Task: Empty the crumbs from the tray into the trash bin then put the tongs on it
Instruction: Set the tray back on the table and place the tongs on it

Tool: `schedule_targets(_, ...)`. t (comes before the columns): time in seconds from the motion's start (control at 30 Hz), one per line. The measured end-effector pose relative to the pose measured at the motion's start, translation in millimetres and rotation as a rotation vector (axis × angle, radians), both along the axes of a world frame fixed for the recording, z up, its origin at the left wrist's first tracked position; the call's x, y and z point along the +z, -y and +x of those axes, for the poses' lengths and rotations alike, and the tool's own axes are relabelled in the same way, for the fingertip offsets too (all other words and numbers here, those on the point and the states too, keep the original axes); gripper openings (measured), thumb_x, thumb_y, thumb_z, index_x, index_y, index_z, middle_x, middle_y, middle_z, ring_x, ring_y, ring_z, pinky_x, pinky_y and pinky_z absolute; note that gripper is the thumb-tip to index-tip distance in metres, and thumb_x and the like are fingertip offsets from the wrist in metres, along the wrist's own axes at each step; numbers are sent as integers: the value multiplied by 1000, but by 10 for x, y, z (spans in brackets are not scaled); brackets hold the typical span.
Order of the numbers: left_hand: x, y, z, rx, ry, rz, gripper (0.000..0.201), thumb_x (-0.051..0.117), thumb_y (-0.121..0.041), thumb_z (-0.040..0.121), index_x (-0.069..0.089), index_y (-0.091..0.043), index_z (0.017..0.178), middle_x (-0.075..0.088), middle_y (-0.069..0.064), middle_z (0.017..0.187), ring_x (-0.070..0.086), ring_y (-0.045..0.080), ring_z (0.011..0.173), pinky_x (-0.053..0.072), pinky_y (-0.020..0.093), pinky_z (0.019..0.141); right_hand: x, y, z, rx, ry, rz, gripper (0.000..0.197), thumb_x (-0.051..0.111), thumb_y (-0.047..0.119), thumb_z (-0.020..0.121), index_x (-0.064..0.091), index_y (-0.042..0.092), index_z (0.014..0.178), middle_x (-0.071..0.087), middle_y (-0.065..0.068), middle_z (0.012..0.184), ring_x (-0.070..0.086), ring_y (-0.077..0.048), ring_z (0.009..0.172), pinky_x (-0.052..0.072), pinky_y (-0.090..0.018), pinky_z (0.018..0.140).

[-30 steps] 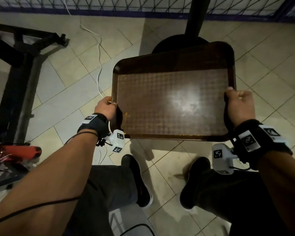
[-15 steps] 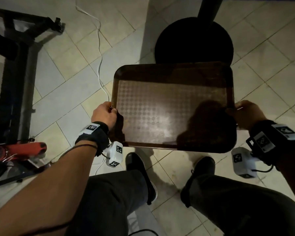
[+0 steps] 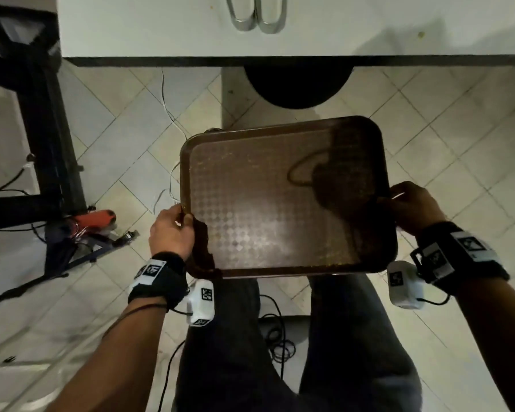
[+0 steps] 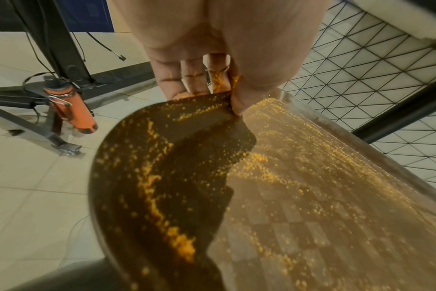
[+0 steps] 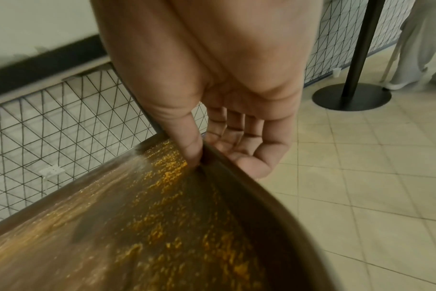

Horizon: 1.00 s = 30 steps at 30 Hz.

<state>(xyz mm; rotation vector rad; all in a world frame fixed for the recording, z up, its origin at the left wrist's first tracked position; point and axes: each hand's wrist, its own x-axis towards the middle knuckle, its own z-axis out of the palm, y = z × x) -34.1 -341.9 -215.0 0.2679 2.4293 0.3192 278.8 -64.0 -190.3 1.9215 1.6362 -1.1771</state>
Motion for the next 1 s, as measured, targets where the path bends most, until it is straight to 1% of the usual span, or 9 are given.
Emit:
schedule_targets(0.07,332,140,123,-10,11,6,32,54,-33,94,64,-21,122,65,8,118,63,34,105,50,45,97,380,128,154,17,11,-13,19,70,29,83,58,19,94,69,-11,93,66,-34,89,54,-46,85)
schedule_targets(0.2,918,227,310,4,-61,135,32,56,-24,96,63,-18,126,63,9,115,61,31,106,48,40,97,1009,228,386,20,3,63,18,68,33,84,56,21,93,67,-10,96,64,-32,90,52,-43,84)
schedule_targets(0.3,1253,110,379,-18,-128,248,32,57,-20,96,64,-15,127,59,5,105,59,28,98,49,40,91,1352,142,525,-20,-70,137,17,69,34,83,59,23,90,69,-9,91,66,-33,84,55,-50,81)
schedule_targets(0.43,1588,-225,433,-38,-166,336,31,58,-19,96,64,-16,127,54,1,100,58,25,89,51,41,86,1665,-136,650,-44,-142,223,11,69,33,84,58,30,86,67,-4,90,65,-30,85,55,-49,80)
schedule_targets(0.57,1833,-662,516,-17,-181,365,30,58,-19,97,63,-18,127,51,1,103,58,26,94,50,42,91,1863,-506,716,-7,-188,320,13,67,24,87,58,21,95,62,-4,90,59,-25,87,42,-33,76)
schedule_targets(0.63,1930,-878,569,-17,-192,379,32,58,-17,96,62,-19,128,51,1,106,57,26,99,48,41,94,1914,-675,742,12,-175,359,13,67,22,87,57,19,95,60,-3,90,55,-21,88,37,-30,77)
schedule_targets(0.8,2122,-1416,722,-23,-194,421,42,59,-15,94,55,-23,136,56,5,121,57,26,99,47,40,95,1932,-1155,916,-24,-153,362,16,67,25,85,52,21,80,61,-3,82,59,-30,88,43,-33,75)
schedule_targets(0.9,2192,-1721,780,-63,-160,398,42,60,-13,92,56,-24,133,58,7,125,60,31,106,48,43,97,1975,-1429,1011,8,-104,361,15,67,27,85,53,21,82,66,-7,91,60,-30,94,45,-35,82)
schedule_targets(1.0,2259,-2031,825,-106,-115,374,38,58,-12,92,58,-23,129,62,4,114,61,31,99,50,41,91,2027,-1667,1065,38,-63,385,13,66,26,87,56,18,88,66,-11,100,59,-31,97,46,-37,86)
